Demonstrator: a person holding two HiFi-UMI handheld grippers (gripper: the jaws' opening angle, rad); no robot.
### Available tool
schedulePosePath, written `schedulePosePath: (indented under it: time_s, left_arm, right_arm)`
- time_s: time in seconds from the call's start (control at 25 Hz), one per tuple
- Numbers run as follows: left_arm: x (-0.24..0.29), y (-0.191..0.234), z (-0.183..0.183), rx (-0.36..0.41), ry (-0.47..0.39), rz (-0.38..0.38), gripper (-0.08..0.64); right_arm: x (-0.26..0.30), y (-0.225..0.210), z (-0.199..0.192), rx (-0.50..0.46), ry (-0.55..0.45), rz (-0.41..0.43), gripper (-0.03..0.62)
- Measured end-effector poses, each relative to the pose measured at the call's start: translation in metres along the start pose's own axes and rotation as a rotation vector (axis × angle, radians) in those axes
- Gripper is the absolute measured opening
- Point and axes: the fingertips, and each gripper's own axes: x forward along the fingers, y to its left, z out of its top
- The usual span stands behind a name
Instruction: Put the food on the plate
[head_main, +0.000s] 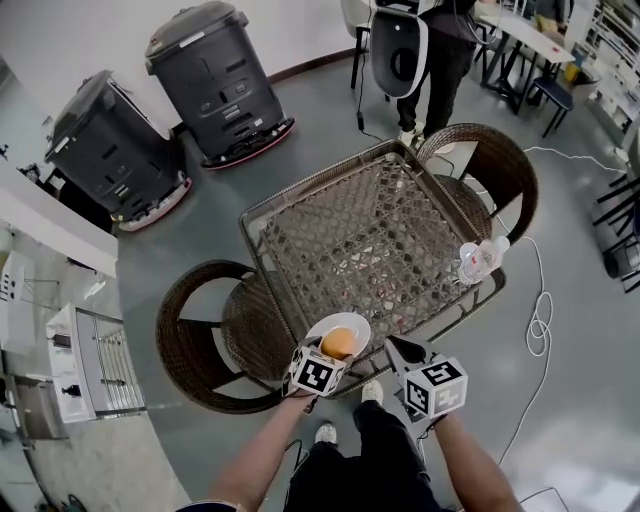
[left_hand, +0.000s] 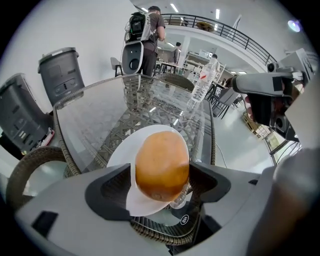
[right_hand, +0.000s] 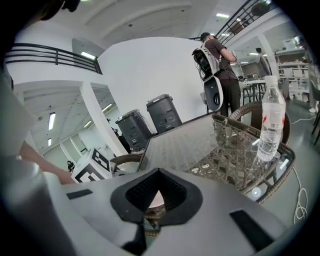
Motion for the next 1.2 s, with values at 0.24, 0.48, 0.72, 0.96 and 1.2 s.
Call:
schedulePosePath:
  time_s: [0.24,0.48,0.72,0.96,1.2]
  left_arm:
    - [-0.029,-0.006,-0.003,-0.061,-0.007,0.034,0.350]
    - [-0.094,-0.024,0.014,-0.140,-0.185,-0.008,0.347]
    - [-0.170,-0.023,0.057,-0.130,-0.474,0.013,0.146]
    - [-0.232,-0.019,0.092,-0.077,-0.683,-0.040,0.009]
    - [-0.269,-0.027,0.122,0.007,-0.774,-0.156,0.009]
  right_arm:
    - [0.007,0.011,0.031,-0.024,-0.024,0.058,0.005]
    - [0.013,0.036,0.063,-0.070,-0.061,0.133,0.005]
    - [0.019,0.080,0.097,-0.132,-0.120,0.198,0.005]
    - [0.012,0.117,0.132,-0.215,-0.207,0.199,0.005]
    - [-0.016,0.139,0.161,-0.285,-0.300,0.154,0.005]
